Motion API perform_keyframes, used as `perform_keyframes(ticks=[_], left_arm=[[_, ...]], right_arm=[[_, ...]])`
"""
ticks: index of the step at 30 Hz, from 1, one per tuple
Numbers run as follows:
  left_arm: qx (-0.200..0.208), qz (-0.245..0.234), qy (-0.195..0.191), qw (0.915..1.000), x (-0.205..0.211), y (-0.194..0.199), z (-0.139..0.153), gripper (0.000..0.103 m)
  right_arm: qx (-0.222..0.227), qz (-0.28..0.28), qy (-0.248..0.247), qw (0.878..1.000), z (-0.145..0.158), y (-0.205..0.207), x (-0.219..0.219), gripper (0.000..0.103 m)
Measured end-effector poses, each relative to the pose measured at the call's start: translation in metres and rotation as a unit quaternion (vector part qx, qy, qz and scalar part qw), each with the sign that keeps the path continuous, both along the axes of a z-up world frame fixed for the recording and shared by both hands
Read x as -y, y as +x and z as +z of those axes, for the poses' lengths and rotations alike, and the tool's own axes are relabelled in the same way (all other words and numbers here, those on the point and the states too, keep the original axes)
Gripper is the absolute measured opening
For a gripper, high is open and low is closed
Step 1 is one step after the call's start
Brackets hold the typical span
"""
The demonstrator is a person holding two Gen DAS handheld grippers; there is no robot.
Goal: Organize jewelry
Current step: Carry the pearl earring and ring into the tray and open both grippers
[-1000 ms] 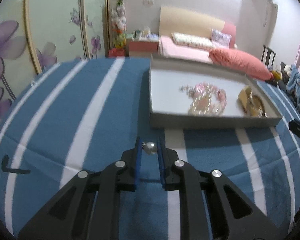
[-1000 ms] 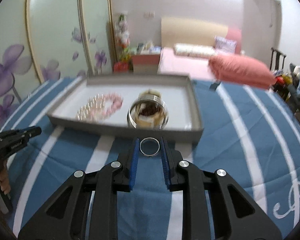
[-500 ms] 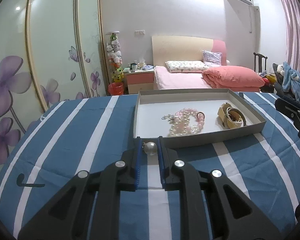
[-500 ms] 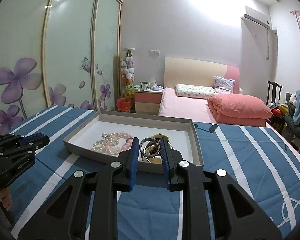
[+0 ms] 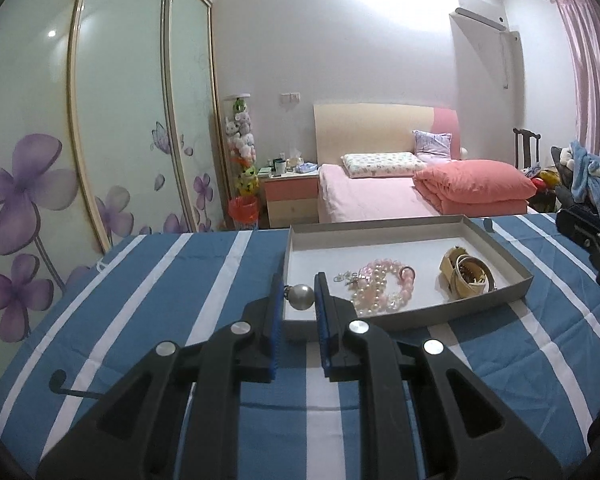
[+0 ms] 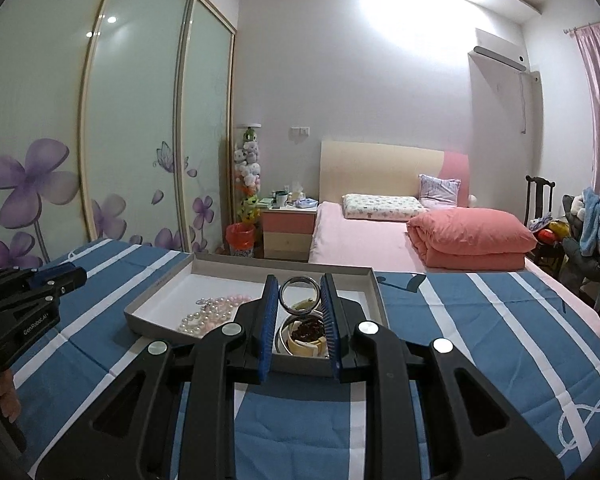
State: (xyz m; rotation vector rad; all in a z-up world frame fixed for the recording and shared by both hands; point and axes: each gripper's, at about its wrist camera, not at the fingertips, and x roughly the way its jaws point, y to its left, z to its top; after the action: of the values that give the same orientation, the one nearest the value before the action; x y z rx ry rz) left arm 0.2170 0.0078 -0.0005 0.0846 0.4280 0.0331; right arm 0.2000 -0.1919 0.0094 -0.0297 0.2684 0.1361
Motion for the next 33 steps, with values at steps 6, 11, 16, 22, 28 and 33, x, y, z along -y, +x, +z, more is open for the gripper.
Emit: perform_keyframes(ticks=[6,11,16,22,28,33], left_arm=[[0.001,0.0,0.002,1.0,0.0,0.0,0.001,0.016],[0.014,0.003,0.001,0.9999,0.0,-0.001,0.008,0.016],[0.037,0.008,0.003,0.9993,0.005,0.0,0.018,0.016],[0.059,0.015,0.012,0.9981,0.014,0.004,0.024,0.016],[0.075,0.024,0.023,0.9966,0.022,0.014,0.025,0.016],[0.099,0.033,0.031,0.9941,0.029,0.024,0.029,0.016]], right_arm=[[-0.001,-0.003,0.001,1.0,-0.001,0.0,-0.001,0.023],[0.013,-0.01,0.009,1.0,0.006,-0.001,0.0,0.023],[0.034,-0.014,0.017,0.999,0.017,0.001,0.001,0.023],[0.057,-0.015,0.027,0.998,0.022,0.004,-0.001,0.023],[0.08,-0.017,0.035,0.996,0.023,0.01,-0.002,0.023],[0.099,-0.018,0.034,0.994,0.025,0.018,-0.001,0.023]])
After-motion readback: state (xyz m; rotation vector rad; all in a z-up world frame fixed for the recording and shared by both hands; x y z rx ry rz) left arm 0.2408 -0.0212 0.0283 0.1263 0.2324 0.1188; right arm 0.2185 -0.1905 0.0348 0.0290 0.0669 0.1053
